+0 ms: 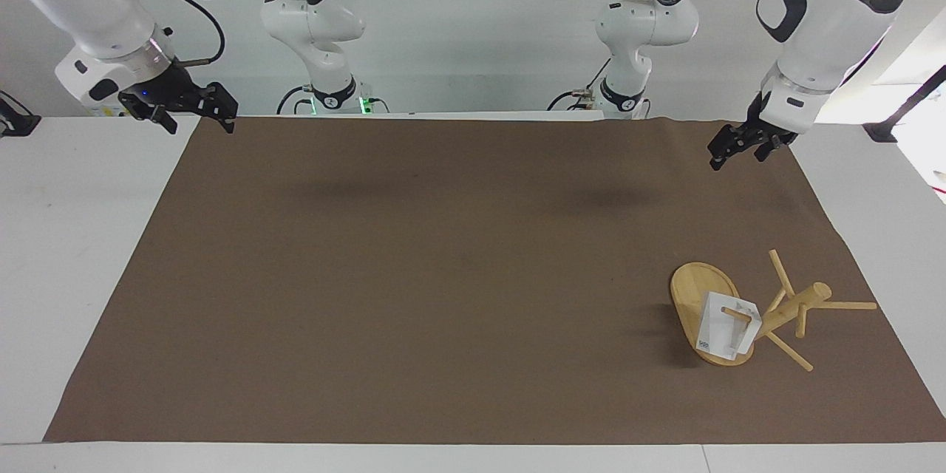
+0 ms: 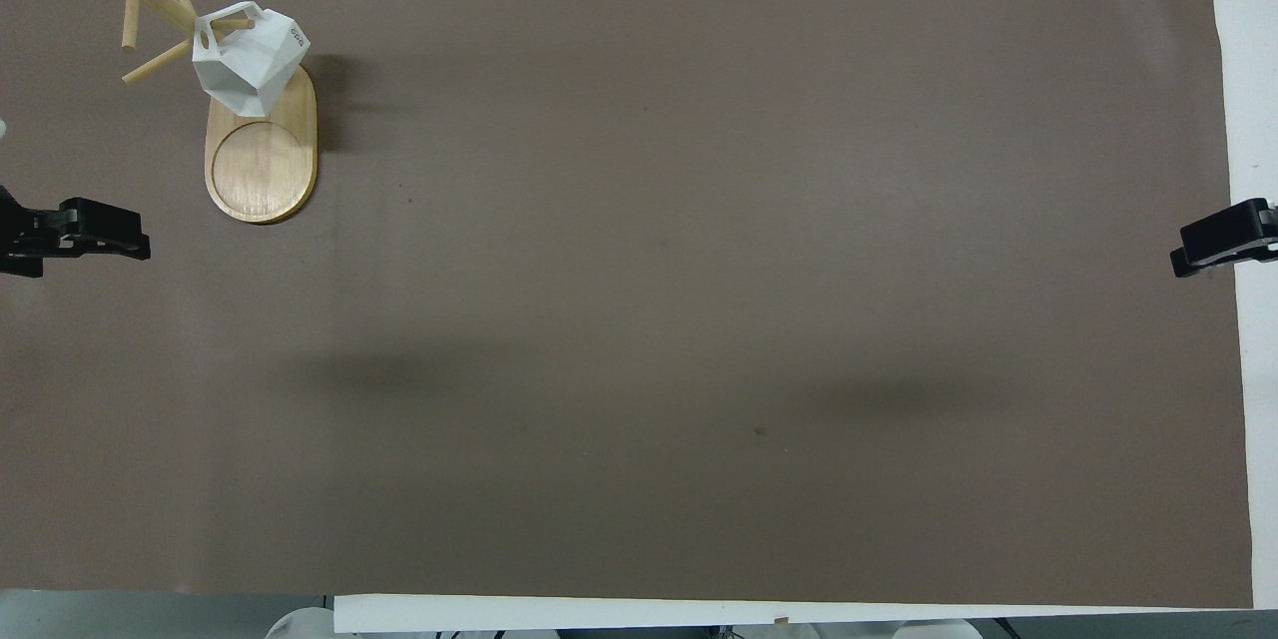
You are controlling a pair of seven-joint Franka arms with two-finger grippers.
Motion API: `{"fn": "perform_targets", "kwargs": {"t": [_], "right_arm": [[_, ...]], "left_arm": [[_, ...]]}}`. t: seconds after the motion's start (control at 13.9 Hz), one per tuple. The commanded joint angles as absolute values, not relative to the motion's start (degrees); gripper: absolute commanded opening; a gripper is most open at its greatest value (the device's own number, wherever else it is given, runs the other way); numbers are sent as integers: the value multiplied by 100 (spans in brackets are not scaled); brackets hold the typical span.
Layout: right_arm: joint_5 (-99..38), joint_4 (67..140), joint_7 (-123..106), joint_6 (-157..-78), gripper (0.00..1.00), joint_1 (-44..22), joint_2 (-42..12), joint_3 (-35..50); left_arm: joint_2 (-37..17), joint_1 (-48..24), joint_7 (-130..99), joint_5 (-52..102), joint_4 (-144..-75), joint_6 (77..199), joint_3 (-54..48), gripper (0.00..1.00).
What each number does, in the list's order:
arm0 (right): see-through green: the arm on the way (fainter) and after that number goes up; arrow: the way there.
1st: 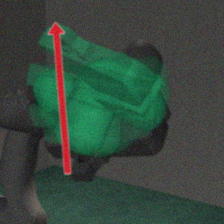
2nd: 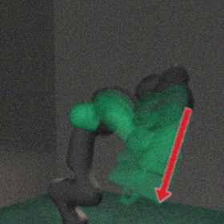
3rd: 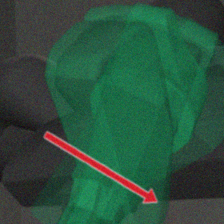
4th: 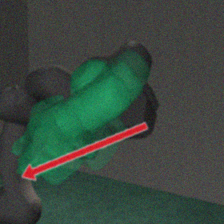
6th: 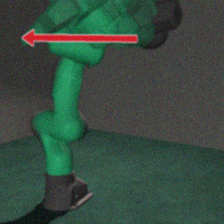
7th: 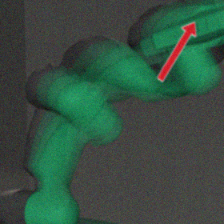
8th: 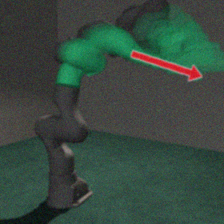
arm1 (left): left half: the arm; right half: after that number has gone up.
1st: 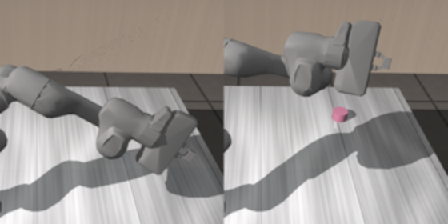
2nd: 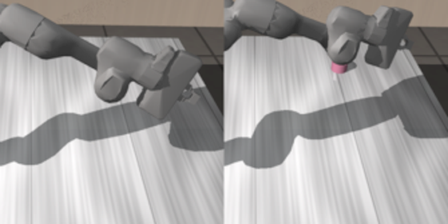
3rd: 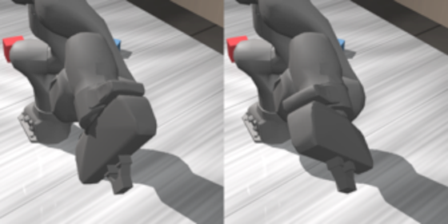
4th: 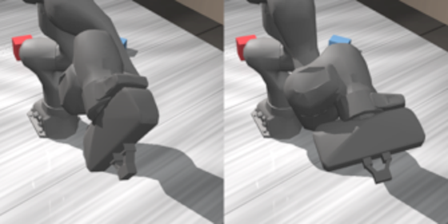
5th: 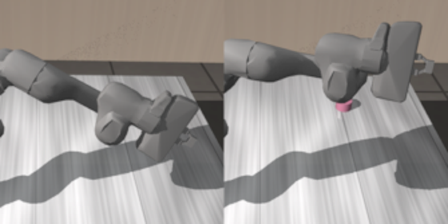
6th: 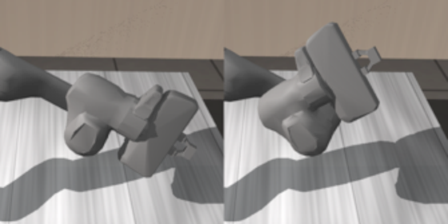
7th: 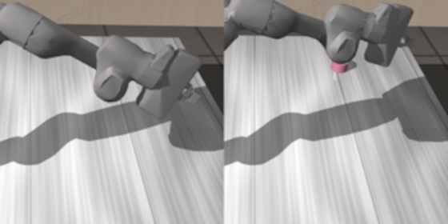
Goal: Hang cup on rack
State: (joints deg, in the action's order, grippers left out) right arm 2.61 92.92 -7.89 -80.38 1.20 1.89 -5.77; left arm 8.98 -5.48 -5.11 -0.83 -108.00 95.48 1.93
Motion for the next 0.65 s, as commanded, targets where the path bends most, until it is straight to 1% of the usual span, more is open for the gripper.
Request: {"fn": "perform_targets", "kwargs": {"t": [0.0,0.22,0.29,0.58], "right_arm": [[290,9396,-703,-8060,100,185,272,-519],[290,9396,-703,-8060,100,176,272,-519],[290,9396,-703,-8060,100,184,272,-519],[290,9396,-703,-8060,100,176,272,-519]], "left_arm": [[336,-483,-89,113,-9777,8948,158,100],[-323,-299,587,185,-8713,8167,141,100],[-490,-334,606,167,-8536,8156,132,100],[-519,-369,598,167,-8525,8244,132,100]]}}
